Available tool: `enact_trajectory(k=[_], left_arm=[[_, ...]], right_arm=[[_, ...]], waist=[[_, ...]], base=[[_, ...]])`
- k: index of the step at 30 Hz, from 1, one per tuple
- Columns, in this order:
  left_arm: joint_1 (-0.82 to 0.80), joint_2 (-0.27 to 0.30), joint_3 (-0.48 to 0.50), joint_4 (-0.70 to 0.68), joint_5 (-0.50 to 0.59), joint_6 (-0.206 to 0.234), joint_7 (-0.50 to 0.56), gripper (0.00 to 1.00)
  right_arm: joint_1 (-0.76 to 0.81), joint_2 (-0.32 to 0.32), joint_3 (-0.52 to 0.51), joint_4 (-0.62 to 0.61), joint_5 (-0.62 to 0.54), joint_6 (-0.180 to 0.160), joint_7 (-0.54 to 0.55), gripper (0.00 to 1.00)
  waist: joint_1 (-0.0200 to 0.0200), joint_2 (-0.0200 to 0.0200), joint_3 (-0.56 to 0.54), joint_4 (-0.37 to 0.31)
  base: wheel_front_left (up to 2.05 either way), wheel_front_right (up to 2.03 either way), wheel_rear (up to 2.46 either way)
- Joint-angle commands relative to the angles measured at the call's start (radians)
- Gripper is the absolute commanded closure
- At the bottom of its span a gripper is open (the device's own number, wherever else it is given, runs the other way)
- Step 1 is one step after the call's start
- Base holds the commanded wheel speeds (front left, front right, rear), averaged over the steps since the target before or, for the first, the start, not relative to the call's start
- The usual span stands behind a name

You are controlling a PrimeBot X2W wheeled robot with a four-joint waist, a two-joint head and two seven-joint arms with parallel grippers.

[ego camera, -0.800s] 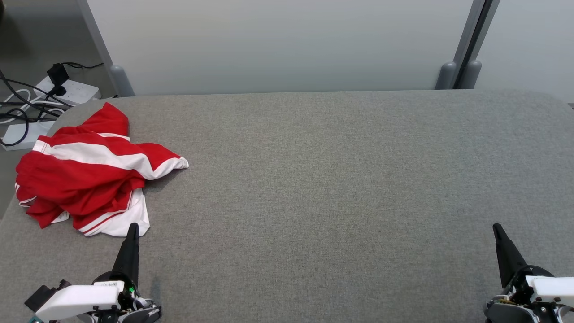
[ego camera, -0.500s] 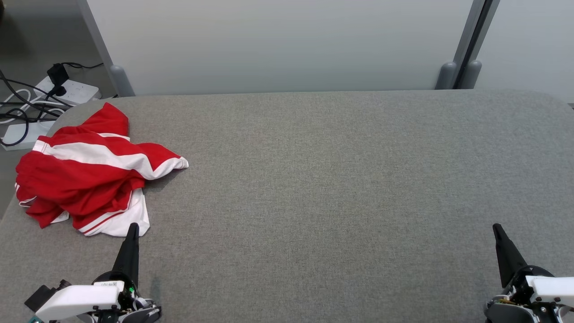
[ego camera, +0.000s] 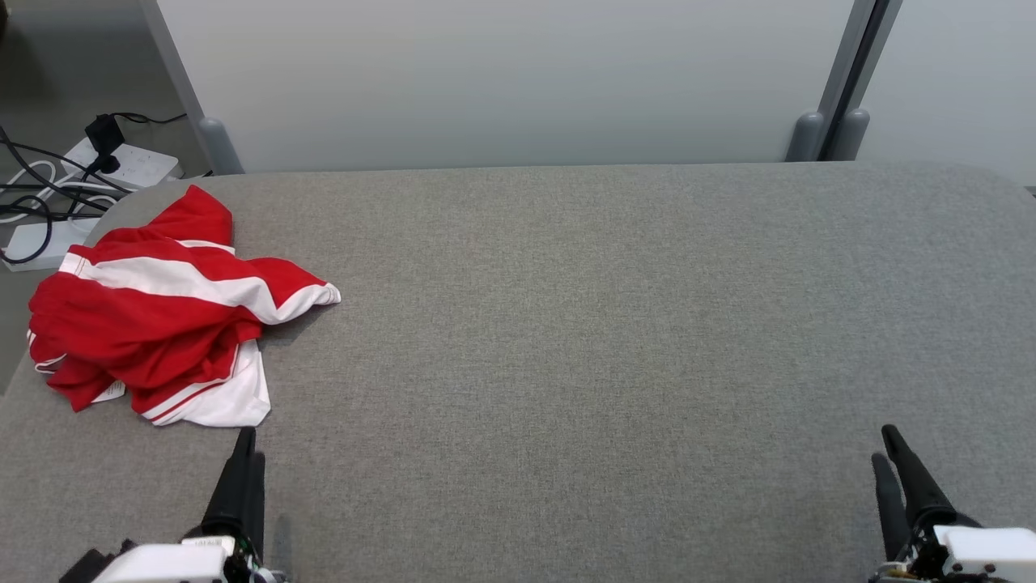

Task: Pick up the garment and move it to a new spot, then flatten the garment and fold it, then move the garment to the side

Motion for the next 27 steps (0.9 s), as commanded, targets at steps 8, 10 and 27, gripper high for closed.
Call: enact_trajectory(k=[8, 10, 27], left_arm=[[0.015, -0.007, -0.015, 0.019, -0.006, 0.0, -0.015, 0.0], [0.014, -0.007, -0.02, 0.018, -0.009, 0.0, -0.02, 0.0], [-0.011, 0.006, -0.062, 0.003, 0.08, -0.002, -0.072, 0.0]], right_arm=[[0.016, 0.006, 0.012, 0.011, -0.003, 0.0, -0.013, 0.0], [0.016, 0.006, 0.016, 0.008, -0.005, 0.0, -0.018, 0.0], [0.001, -0.009, 0.051, -0.012, -0.102, 0.001, -0.071, 0.0]], waist=[[0.0022, 0.0, -0.002, 0.0], [0.0018, 0.0, -0.004, 0.0], [0.0, 0.0, -0.006, 0.001]], base=[[0.0, 0.0, 0.0], [0.0, 0.0, 0.0], [0.0, 0.0, 0.0]])
